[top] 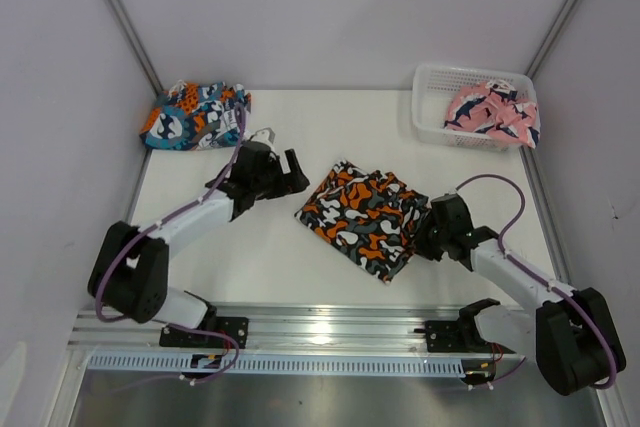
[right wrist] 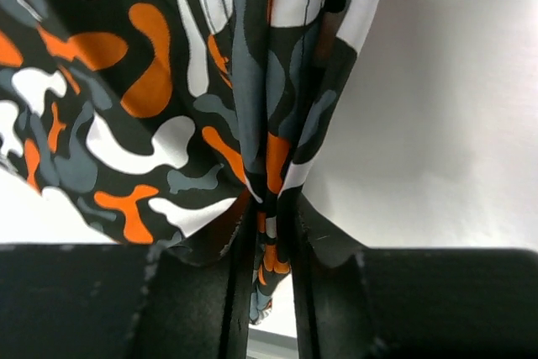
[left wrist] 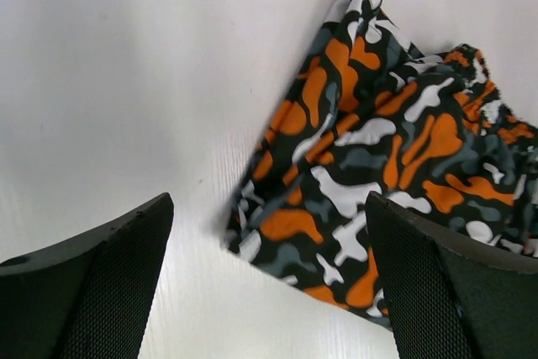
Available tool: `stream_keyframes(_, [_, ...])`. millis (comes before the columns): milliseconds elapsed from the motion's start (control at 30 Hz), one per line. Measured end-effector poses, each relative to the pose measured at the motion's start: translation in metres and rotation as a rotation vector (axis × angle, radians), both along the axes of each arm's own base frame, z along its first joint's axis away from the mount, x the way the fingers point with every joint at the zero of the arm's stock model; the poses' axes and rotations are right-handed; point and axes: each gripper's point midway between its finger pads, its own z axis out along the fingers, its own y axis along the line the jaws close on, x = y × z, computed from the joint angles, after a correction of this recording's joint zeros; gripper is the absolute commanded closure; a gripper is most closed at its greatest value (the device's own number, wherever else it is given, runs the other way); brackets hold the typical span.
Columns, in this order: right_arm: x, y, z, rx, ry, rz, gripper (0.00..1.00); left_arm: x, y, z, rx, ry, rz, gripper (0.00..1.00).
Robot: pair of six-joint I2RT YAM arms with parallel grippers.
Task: Fold and stack the shorts
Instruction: Neatly place the folded shorts to the corner
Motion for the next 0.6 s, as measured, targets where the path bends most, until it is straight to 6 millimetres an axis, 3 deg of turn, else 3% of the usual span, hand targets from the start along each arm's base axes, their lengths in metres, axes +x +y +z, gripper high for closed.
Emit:
stream_keyframes(133, [-0.001,-0.018,0.005,-0.063,0.018,0.004,0.74,0.022,-0.014,-0.014,0.050,0.024,-0.079,0.03])
stream_keyframes(233, [0.005,-0.029,0.013,-0.091,0.010,0.011,0.74,0.026,-0.026,-0.022,0.046,0.031,-0.147,0.03])
stream_keyframes(333, [0.009,-0.034,0.017,-0.103,0.005,0.029,0.74,0.022,-0.040,-0.030,0.006,0.044,-0.231,0.02])
stream_keyframes(600, [0.005,-0.038,0.005,-0.113,0.053,0.074,0.74,0.004,-0.080,-0.041,-0.066,0.057,-0.396,0.01])
